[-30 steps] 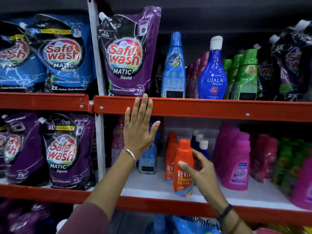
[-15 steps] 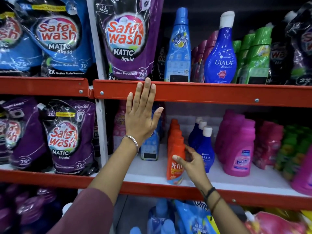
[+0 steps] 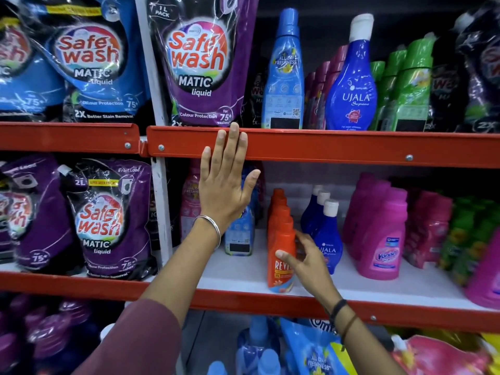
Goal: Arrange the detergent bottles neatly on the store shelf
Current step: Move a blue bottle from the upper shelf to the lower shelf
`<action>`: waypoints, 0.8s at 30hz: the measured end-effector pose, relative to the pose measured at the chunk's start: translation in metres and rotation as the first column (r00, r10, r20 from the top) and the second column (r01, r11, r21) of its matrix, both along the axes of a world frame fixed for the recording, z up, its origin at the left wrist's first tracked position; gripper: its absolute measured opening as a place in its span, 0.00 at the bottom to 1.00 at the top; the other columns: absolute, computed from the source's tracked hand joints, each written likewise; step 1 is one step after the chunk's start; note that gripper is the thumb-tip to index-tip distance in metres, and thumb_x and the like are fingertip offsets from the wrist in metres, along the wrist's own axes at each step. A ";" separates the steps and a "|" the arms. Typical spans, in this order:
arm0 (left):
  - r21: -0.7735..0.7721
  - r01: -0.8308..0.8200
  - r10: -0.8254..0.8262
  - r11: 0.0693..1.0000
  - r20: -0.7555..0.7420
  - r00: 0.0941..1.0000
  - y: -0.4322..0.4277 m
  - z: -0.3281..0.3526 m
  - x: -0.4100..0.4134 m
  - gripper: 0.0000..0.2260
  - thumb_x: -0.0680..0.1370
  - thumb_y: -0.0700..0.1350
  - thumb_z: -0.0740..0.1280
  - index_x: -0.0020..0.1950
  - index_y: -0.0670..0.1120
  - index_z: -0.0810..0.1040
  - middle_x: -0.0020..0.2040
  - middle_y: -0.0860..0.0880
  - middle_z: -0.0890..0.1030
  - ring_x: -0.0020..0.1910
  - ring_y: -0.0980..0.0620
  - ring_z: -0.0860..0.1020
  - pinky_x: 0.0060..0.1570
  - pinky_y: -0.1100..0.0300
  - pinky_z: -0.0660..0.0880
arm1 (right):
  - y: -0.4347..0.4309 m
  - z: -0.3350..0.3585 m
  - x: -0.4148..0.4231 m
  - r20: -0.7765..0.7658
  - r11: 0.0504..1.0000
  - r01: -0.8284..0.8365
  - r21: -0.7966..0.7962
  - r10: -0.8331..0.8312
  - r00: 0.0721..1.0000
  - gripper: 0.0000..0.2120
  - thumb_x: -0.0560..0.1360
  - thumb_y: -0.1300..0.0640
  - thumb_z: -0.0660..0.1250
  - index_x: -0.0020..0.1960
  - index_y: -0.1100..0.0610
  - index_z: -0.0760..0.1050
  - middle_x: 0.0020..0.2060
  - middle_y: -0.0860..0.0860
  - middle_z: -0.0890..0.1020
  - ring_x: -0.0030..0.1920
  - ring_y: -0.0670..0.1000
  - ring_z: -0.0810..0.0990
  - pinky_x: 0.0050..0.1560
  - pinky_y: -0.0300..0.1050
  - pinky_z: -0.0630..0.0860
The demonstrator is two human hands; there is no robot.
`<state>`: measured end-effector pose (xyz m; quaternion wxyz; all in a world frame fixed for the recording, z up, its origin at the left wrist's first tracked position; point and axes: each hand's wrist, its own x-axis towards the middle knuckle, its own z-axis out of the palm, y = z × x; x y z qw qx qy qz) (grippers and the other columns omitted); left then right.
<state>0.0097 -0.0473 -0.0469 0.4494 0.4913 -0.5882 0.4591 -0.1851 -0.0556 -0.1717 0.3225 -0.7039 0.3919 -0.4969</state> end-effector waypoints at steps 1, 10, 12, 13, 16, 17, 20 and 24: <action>0.001 0.001 -0.001 1.000 -0.001 1.000 0.000 0.000 0.000 0.28 0.82 0.59 0.45 0.77 0.48 0.42 0.77 0.56 0.34 0.77 0.55 0.40 0.75 0.52 0.41 | 0.001 0.001 -0.001 -0.018 1.000 0.003 0.000 -0.003 1.000 0.28 0.69 0.51 0.72 0.66 0.48 0.67 0.63 0.52 0.76 0.60 0.51 0.77 0.62 0.54 0.76; 0.022 -0.018 0.018 1.000 -0.012 1.000 0.002 0.001 -0.002 0.28 0.82 0.59 0.45 0.77 0.48 0.43 0.77 0.56 0.35 0.77 0.54 0.41 0.75 0.51 0.41 | 0.045 0.037 -0.024 0.016 0.924 0.213 -0.319 -0.219 0.976 0.21 0.69 0.43 0.70 0.59 0.47 0.72 0.48 0.44 0.81 0.50 0.43 0.80 0.45 0.38 0.79; 0.021 -0.027 0.027 0.999 -0.021 0.999 0.002 0.000 -0.004 0.28 0.82 0.59 0.45 0.78 0.47 0.44 0.77 0.55 0.35 0.77 0.53 0.41 0.75 0.49 0.40 | 0.060 0.073 -0.034 0.177 0.815 0.295 -0.499 -0.238 0.955 0.11 0.72 0.53 0.69 0.54 0.49 0.75 0.43 0.43 0.81 0.44 0.42 0.80 0.39 0.33 0.76; 0.025 -0.033 0.033 0.999 -0.029 0.999 0.002 0.001 -0.006 0.28 0.82 0.59 0.45 0.78 0.47 0.44 0.77 0.55 0.36 0.77 0.52 0.41 0.75 0.48 0.40 | 0.066 0.094 -0.039 0.244 0.749 0.342 -0.568 -0.244 0.939 0.09 0.73 0.55 0.69 0.52 0.50 0.75 0.42 0.43 0.80 0.43 0.42 0.80 0.39 0.32 0.75; 0.043 -0.021 0.024 0.999 -0.060 0.998 0.003 0.001 -0.015 0.29 0.81 0.60 0.45 0.78 0.47 0.45 0.78 0.50 0.41 0.77 0.50 0.42 0.74 0.44 0.38 | 0.064 0.153 -0.053 0.374 0.588 0.447 -0.674 -0.249 0.893 0.07 0.74 0.58 0.67 0.52 0.54 0.76 0.43 0.47 0.79 0.44 0.45 0.79 0.46 0.36 0.74; 0.049 -0.011 0.015 0.999 -0.072 0.997 0.004 0.001 -0.018 0.29 0.81 0.60 0.46 0.78 0.47 0.46 0.79 0.48 0.44 0.78 0.49 0.42 0.74 0.43 0.37 | 0.060 0.171 -0.057 0.396 0.562 0.473 -0.679 -0.263 0.880 0.07 0.74 0.58 0.66 0.52 0.56 0.76 0.44 0.48 0.79 0.45 0.46 0.78 0.48 0.37 0.74; 0.056 -0.006 0.012 0.998 -0.102 0.995 0.005 0.001 -0.027 0.30 0.81 0.61 0.46 0.78 0.45 0.47 0.79 0.45 0.48 0.78 0.49 0.42 0.73 0.44 0.37 | 0.039 0.219 -0.066 0.385 0.570 0.495 -0.656 -0.312 0.869 0.13 0.73 0.56 0.66 0.56 0.59 0.75 0.51 0.51 0.78 0.52 0.44 0.75 0.54 0.35 0.72; 0.049 0.016 -0.013 0.999 -0.052 0.999 0.005 0.003 -0.036 0.31 0.81 0.60 0.46 0.78 0.44 0.45 0.78 0.46 0.47 0.78 0.50 0.43 0.74 0.48 0.38 | 0.010 0.258 -0.070 0.188 0.697 0.415 -0.584 -0.381 0.905 0.27 0.72 0.50 0.67 0.67 0.59 0.66 0.63 0.55 0.72 0.63 0.49 0.72 0.66 0.44 0.68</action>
